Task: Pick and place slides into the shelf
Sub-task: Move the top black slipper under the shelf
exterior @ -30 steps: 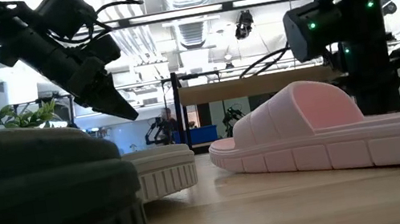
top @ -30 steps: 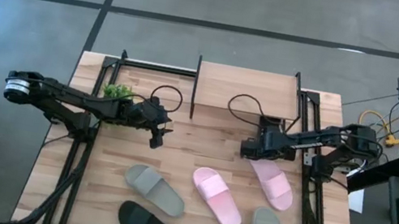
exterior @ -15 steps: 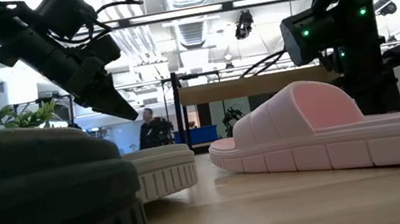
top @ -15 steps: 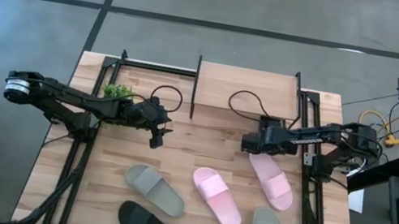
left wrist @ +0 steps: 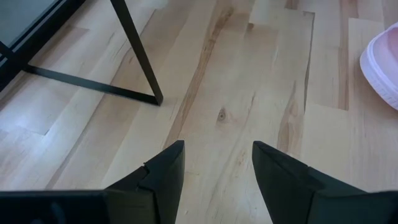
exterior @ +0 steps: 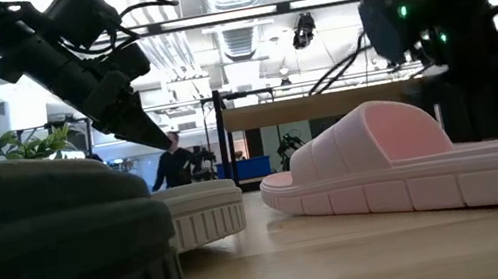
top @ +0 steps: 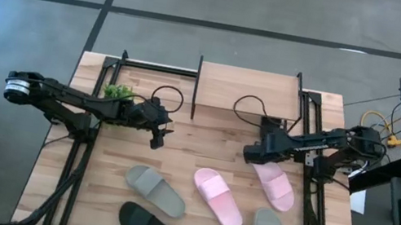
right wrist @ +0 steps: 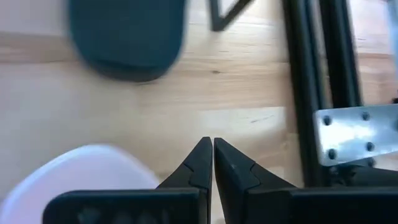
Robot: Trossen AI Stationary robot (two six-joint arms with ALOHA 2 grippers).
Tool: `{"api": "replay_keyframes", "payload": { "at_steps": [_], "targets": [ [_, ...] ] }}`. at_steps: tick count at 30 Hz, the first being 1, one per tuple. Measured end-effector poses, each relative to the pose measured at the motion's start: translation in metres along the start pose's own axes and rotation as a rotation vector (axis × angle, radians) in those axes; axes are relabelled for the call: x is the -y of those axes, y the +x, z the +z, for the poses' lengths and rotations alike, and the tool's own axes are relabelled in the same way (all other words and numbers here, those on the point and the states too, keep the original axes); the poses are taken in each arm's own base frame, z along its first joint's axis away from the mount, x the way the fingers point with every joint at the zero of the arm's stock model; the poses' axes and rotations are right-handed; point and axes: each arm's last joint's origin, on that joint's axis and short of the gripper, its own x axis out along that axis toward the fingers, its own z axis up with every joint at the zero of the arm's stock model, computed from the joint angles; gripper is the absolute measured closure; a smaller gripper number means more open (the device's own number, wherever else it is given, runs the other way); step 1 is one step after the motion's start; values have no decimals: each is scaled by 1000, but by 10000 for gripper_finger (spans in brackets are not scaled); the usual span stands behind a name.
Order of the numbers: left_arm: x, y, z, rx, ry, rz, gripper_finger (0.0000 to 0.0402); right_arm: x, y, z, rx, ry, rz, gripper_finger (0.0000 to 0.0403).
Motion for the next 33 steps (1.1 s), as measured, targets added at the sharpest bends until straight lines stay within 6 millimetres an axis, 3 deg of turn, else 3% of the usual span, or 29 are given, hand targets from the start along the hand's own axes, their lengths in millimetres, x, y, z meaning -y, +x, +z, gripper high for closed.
{"api": "replay_keyframes", "payload": {
  "at_steps": [5, 15, 22, 27, 33],
  "targets": [
    [1, 0, 0, -6, -10, -24, 228, -1, -26, 0, 41, -2, 133, 394],
    [4, -1, 0, -40, -205, -125, 228, -1, -78, 11, 51, -65, 490, 394],
    [3, -2, -1, -77, -195, -122, 228, -7, -118, 10, 118, -96, 686, 394],
    [1, -12, -3, -143, -195, -108, 228, -20, -140, 11, 167, -114, 781, 394],
    [-1, -26, 1, -91, -202, -118, 228, -30, -161, 16, 215, -171, 817, 394]
  ]
}}
